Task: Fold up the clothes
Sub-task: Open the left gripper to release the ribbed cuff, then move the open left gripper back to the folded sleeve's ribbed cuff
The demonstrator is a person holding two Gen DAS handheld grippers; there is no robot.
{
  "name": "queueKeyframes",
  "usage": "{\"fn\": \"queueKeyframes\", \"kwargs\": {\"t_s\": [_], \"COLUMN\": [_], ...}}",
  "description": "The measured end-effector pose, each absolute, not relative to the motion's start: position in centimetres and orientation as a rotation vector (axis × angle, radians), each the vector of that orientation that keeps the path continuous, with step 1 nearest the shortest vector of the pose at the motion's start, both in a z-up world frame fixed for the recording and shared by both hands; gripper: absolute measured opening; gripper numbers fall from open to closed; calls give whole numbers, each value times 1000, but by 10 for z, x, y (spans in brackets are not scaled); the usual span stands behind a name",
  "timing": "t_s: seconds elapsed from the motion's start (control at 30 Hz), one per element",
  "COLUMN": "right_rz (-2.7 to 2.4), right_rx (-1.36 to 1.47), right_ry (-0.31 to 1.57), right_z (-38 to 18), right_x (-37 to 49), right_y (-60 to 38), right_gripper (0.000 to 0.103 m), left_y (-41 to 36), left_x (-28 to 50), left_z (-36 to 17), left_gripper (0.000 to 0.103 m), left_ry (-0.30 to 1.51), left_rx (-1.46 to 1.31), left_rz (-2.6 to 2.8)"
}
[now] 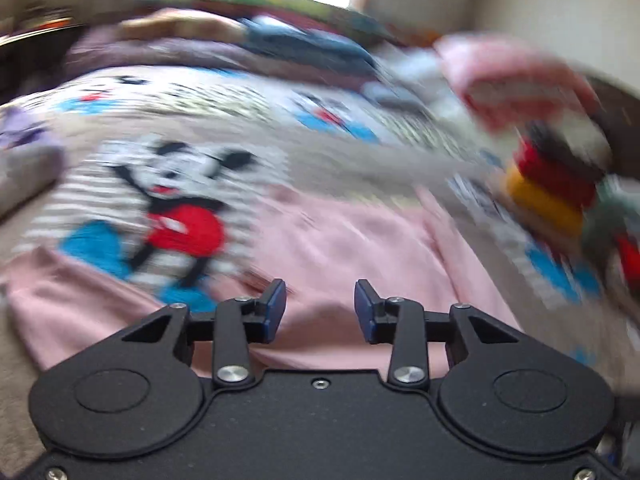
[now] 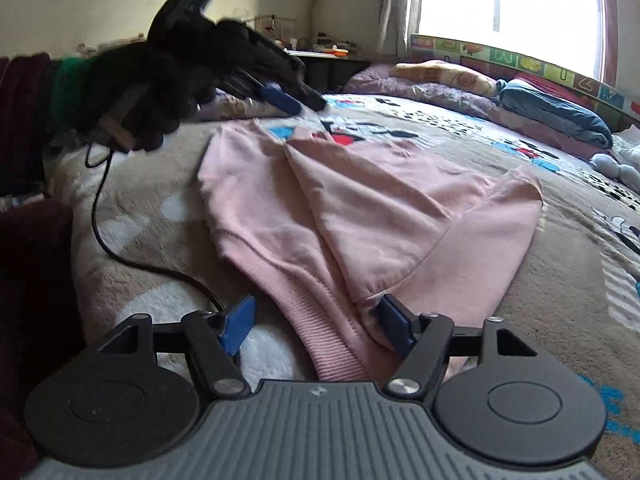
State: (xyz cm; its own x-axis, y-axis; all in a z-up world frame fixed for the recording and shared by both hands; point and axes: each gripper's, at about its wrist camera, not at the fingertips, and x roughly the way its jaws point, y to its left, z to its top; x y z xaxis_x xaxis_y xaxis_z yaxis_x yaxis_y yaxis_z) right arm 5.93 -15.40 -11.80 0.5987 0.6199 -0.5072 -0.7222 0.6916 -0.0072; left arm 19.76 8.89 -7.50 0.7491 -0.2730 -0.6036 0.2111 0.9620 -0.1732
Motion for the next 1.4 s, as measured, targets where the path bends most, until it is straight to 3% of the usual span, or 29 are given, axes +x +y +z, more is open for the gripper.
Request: {"fn": "queueKeyframes", "kwargs": {"t_s": [0.17,0.27,0.53,0.83,1.03,1.4], "right_rz": [751,801,839,887,918,950], "right_rx": [-177,-156,-74,-3,41,99], "right_ry": [390,501,505,517,525,536], "right_z": [-109,-124,-126,-126,-128,-130], "right_x": [57,69,74,81,86,91], "right_y": [-161,-160,-171,-179,-182,-186], "right_gripper": [69,71,72,77,79,81], "left_y": [83,72,2,-87,-80,-95], "left_x": [225,226,262,343,395,399], "left_z": [-96,-78,-44,-65,-100,-89], "left_gripper": [35,35,35,35,32,32], "left_ry": [810,789,764,822,926,850], "left_rx": [-68,-51,-31,-19,-69,-109], "left_rz": [-179,-170,-310,-464,-304,-372]}}
